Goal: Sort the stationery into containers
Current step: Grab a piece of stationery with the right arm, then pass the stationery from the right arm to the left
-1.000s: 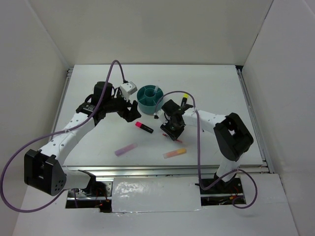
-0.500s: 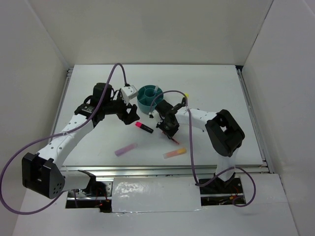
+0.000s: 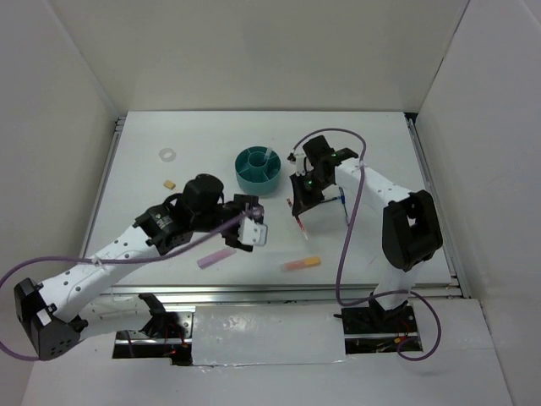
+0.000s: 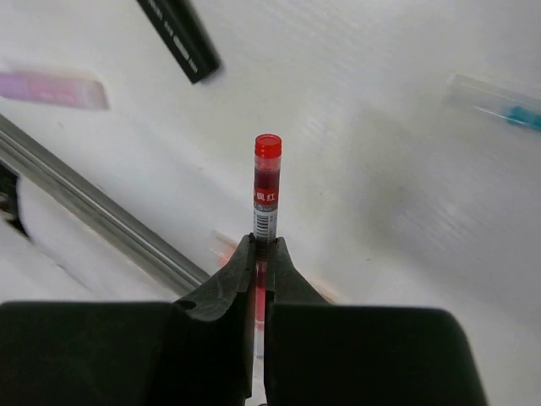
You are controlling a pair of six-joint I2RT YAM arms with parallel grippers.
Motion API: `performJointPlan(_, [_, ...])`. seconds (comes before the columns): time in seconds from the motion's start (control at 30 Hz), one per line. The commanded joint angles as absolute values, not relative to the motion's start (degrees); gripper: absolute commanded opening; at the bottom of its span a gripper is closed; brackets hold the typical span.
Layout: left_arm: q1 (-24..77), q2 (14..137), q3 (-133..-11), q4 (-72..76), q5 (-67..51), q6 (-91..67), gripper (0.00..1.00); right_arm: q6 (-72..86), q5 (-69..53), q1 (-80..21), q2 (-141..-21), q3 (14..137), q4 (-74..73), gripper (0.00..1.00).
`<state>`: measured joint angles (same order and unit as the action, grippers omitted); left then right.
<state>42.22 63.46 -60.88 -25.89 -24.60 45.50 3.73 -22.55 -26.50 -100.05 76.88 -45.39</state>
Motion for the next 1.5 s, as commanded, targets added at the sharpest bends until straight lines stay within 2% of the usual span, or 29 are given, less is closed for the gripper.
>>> performJointPlan(0.0, [49.54,62.49,-58.36,-22.07,-19.17,61.58,0.81,9.13,-28.47,-24.61,-102.56,82.17,-51.93,0.00])
performJointPlan(0.23, [57.30,68.90,-56.70,-21.64,-16.79,77.68,0.74,18.27,-24.61,-24.87,-99.32,79.98,-49.83,0.00])
performJointPlan(0.4, [59.85,75.21,-57.91,-18.72,-15.73,83.14,0.63,22.41,-24.79,-25.05,-97.74,78.58,-49.39,0.00])
performJointPlan(0.8, [60.21,83.14,-59.15,-13.10,-14.68,85.60,0.69,25.05,-21.88,-27.16,-96.50,78.22,-49.57,0.00])
performJointPlan(1.07, [60.47,85.51,-58.10,-10.20,-13.80,86.39,0.63,24.87,-25.13,-28.39,-97.29,78.58,-49.83,0.00])
performJointPlan(1.23, [60.47,87.45,-58.53,-9.58,-12.40,86.13,0.51,24.79,-25.58,-29.09,-97.21,78.49,-49.66,0.00])
performJointPlan(1.47, [60.47,88.94,-59.15,-8.35,-10.90,84.46,0.28,24.44,-26.46,-28.92,-95.54,77.26,-48.96,0.00])
